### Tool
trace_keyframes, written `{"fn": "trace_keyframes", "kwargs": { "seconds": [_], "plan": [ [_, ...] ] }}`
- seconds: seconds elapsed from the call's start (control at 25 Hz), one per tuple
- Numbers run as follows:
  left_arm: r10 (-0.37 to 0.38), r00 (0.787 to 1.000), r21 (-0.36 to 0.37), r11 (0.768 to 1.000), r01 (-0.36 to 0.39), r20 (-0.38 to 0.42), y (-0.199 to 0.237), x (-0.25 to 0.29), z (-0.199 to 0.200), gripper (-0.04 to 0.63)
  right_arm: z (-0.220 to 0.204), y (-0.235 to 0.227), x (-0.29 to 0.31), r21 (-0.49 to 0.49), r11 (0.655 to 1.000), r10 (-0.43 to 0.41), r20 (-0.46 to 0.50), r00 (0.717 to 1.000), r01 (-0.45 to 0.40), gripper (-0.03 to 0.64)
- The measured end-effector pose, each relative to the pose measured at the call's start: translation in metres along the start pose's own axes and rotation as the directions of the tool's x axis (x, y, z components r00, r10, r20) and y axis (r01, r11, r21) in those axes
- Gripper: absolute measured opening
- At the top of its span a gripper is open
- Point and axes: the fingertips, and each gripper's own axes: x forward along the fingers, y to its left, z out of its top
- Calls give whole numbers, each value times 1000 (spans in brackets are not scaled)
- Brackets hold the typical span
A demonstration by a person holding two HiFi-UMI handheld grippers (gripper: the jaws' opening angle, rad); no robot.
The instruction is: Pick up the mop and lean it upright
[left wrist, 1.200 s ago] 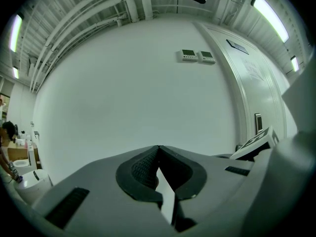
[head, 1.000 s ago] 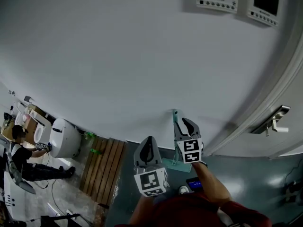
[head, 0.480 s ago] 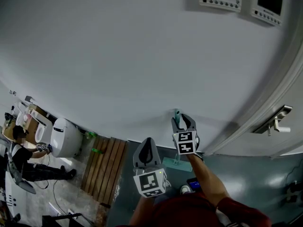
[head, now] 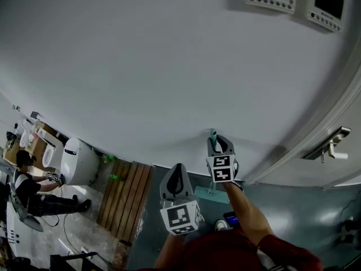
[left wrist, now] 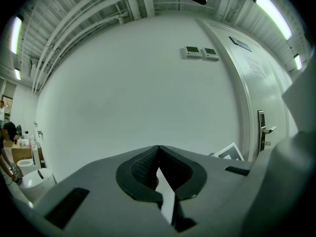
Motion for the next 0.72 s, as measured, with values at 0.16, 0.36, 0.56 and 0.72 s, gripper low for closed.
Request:
{"fn": "trace_keyframes", "kwargs": {
  "seconds": [0.16, 0.36, 0.56, 0.72],
  "plan": [
    [3, 1000, -1, 1000, -3, -2, 2, -1, 0, 13, 0, 0, -1, -1, 1000, -2, -1, 1000, 2, 112],
    [0, 1000, -2, 1000, 0, -2, 1, -1, 0, 13, 0, 1, -9, -4, 1000, 3, 10, 1000, -3, 112],
    [0, 1000, 0, 1000, 0, -1, -1, 0, 0, 12, -3, 5, -30, 0, 1000, 10, 33, 999, -10, 110],
    [2, 1000, 3, 1000, -2, 5, 0, 2, 1, 14, -6, 11, -53, -10, 1000, 17, 58, 998, -16, 110]
  ]
}}
